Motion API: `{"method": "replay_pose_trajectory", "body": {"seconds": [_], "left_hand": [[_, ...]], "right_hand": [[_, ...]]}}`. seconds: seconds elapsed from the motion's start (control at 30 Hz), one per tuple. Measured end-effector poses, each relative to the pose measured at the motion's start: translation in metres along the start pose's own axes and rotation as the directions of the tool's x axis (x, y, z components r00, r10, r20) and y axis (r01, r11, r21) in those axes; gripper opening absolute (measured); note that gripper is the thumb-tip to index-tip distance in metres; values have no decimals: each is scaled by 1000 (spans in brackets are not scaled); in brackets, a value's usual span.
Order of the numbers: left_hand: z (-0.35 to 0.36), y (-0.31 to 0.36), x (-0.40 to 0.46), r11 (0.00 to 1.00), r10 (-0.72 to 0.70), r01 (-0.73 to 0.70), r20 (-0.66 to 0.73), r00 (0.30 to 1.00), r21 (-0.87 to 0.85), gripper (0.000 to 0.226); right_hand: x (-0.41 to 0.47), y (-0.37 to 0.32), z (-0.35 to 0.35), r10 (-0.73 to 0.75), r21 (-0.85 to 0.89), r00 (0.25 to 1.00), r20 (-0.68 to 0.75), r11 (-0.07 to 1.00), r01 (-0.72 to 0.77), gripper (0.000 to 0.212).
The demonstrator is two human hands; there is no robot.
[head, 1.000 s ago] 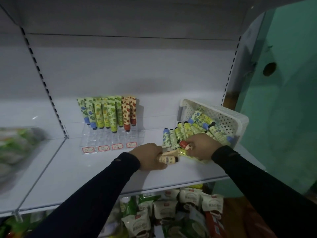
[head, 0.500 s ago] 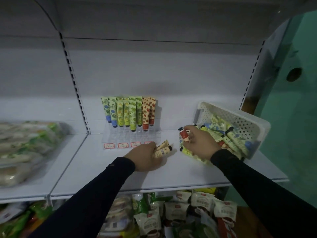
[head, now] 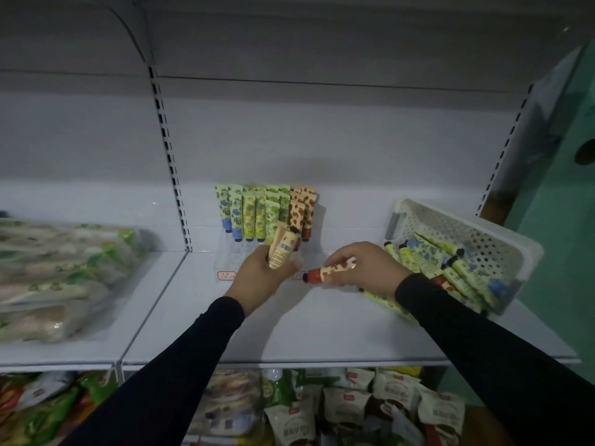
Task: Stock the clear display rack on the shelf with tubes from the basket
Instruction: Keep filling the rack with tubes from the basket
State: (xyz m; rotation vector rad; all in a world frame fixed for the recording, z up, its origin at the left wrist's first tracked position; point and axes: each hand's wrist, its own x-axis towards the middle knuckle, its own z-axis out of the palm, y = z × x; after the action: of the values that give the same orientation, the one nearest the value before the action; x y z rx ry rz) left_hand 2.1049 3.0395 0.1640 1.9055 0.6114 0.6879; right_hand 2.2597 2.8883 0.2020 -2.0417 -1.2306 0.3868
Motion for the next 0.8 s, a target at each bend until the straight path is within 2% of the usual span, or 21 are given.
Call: {"method": "replay_pose_trajectory", "body": {"seconds": [0.1, 0.23, 0.3, 0.4, 0.5, 0.63, 0.7, 0.8], "left_hand": [[0, -5, -4, 1000, -8, 8, 73, 997, -7, 29], [5, -10, -7, 998, -25, 31, 111, 993, -51, 34], [6, -12, -6, 997, -15, 23, 113, 993, -74, 33], [7, -13, -6, 996, -3, 14, 127, 992, -85, 31], [4, -19, -7, 999, -12, 16, 83, 996, -44, 27], [-8, -38, -12, 995, 15, -6, -80, 997, 101, 22], [-13, -45, -14, 995, 15, 1, -154, 988, 100, 20], [-16, -51, -13, 998, 4, 6, -172, 985, 55, 17]], "right_hand": [[2, -8, 1, 1, 140, 995, 99, 990, -14, 34], [7, -12, 2, 25, 407, 998, 58, 912, -47, 43], [10, -11, 4, 56, 559, 998, 33, 827, -65, 41], [14, -10, 10, 69, 643, 998, 3, 764, -55, 29], [21, -9, 13, 68, 630, 997, -39, 776, -28, 25], [36, -4, 4, 71, 520, 984, -165, 854, 25, 23], [48, -1, -2, 68, 451, 960, -271, 890, 65, 17], [65, -2, -4, 61, 363, 912, -406, 927, 100, 11]]}}
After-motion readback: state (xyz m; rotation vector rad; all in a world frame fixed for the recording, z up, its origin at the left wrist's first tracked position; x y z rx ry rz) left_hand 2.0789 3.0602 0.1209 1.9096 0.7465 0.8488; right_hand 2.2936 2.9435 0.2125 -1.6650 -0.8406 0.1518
